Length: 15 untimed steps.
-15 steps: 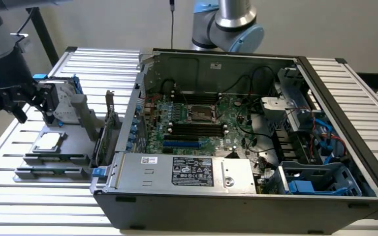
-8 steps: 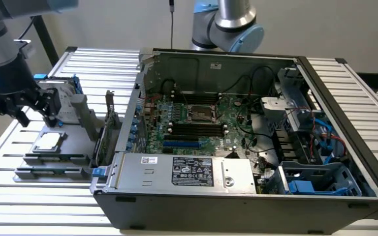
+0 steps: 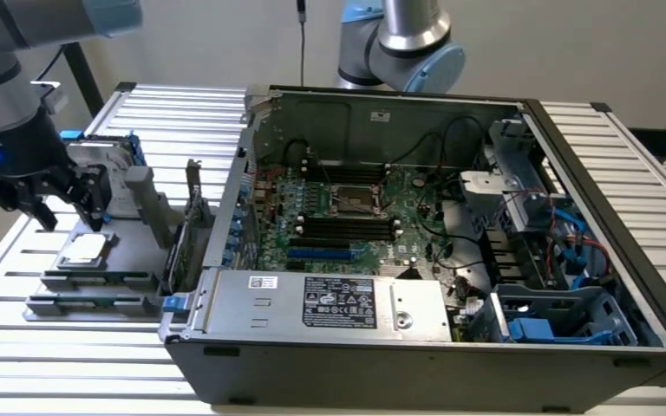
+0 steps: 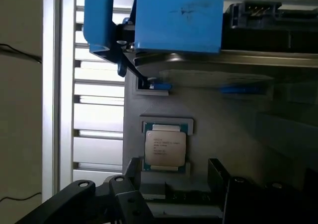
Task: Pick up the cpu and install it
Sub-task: 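Pick up the cpu and move it towards the insertion slot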
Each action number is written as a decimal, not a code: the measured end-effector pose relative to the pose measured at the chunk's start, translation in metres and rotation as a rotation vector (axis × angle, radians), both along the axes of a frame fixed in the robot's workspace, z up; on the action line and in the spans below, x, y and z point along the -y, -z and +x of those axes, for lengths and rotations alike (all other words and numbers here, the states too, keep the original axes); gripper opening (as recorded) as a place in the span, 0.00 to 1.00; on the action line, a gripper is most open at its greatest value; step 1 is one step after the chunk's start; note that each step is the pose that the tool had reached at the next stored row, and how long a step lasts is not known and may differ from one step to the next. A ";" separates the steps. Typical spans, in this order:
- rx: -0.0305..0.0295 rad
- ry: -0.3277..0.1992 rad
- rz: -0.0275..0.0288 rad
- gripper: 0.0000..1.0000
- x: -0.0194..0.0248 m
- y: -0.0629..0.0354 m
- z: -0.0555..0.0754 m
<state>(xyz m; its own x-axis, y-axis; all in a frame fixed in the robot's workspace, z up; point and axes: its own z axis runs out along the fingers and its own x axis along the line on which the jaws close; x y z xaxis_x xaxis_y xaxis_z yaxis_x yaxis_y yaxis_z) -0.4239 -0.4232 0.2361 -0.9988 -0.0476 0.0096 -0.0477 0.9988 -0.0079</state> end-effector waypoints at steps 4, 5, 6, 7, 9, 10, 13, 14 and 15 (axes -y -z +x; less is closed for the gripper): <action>-0.0001 0.000 -0.0001 0.65 0.0000 0.0072 0.000; -0.0002 0.000 -0.0001 0.65 0.0000 0.0090 0.000; 0.0000 0.000 0.0000 0.65 0.0000 0.0109 0.000; 0.0000 0.000 0.0000 0.65 0.0000 0.0127 0.000; 0.0000 0.000 0.0000 0.65 0.0000 0.0161 -0.001; 0.0000 0.000 0.0001 0.65 0.0000 0.0179 -0.001; -0.0002 0.000 0.0004 0.65 0.0000 0.0223 -0.002; -0.0002 0.000 0.0007 0.65 0.0000 0.0238 -0.002; -0.0001 0.000 0.0009 0.65 0.0000 0.0252 -0.003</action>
<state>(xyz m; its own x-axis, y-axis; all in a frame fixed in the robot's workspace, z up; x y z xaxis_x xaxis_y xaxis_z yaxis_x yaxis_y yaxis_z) -0.4267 -0.4232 0.2109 -0.9988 -0.0479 0.0096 -0.0480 0.9988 -0.0070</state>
